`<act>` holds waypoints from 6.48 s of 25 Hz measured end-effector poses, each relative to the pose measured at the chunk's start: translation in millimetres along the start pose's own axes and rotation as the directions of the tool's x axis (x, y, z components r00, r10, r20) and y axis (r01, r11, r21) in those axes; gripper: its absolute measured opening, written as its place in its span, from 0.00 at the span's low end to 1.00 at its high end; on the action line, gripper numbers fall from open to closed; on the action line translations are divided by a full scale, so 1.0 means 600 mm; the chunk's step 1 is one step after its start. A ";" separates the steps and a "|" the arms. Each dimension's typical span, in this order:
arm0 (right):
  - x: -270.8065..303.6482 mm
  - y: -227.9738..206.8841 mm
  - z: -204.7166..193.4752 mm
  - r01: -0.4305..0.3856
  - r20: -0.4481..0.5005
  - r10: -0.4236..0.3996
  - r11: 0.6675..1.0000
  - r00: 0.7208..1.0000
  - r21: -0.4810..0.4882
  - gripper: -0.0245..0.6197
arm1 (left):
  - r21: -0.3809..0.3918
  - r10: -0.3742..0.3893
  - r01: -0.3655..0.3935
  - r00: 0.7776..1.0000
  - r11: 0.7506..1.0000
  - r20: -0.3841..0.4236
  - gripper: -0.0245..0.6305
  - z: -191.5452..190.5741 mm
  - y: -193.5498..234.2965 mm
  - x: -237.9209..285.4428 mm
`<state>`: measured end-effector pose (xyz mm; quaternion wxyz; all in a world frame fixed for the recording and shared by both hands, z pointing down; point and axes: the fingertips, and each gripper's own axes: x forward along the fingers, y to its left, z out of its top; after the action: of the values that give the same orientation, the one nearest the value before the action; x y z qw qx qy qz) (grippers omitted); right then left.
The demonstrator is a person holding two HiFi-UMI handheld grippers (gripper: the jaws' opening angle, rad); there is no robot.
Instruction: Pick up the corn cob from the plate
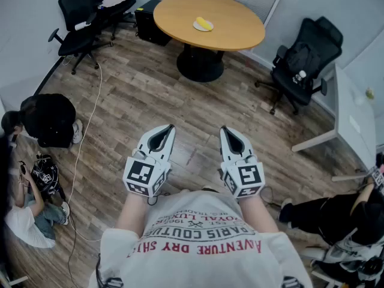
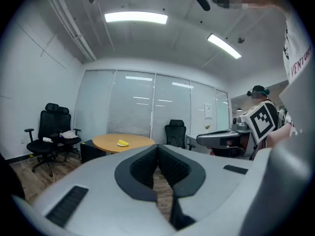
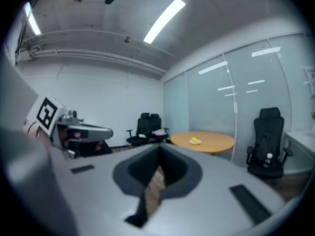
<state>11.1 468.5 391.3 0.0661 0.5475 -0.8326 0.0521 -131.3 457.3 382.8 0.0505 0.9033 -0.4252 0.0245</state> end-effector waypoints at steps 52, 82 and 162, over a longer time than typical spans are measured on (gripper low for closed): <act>0.461 -0.529 0.040 -0.142 -0.030 0.144 0.988 0.989 0.066 0.08 | -0.042 0.149 -0.150 0.989 0.988 -0.019 0.09 0.043 0.149 0.629; 1.009 -0.558 0.090 0.086 -0.129 -0.071 0.990 0.989 0.115 0.08 | -0.075 -0.054 0.051 0.998 0.996 -0.042 0.09 0.080 0.686 0.939; 1.229 -0.653 0.080 0.032 -0.228 -0.008 0.994 0.974 0.104 0.45 | -0.038 0.022 -0.027 0.992 0.999 -0.122 0.09 0.065 0.806 1.104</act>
<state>79.3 -361.0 472.7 0.1319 0.5490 -0.8101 0.1581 -82.2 -360.7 435.8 0.0937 0.8938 -0.4327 0.0718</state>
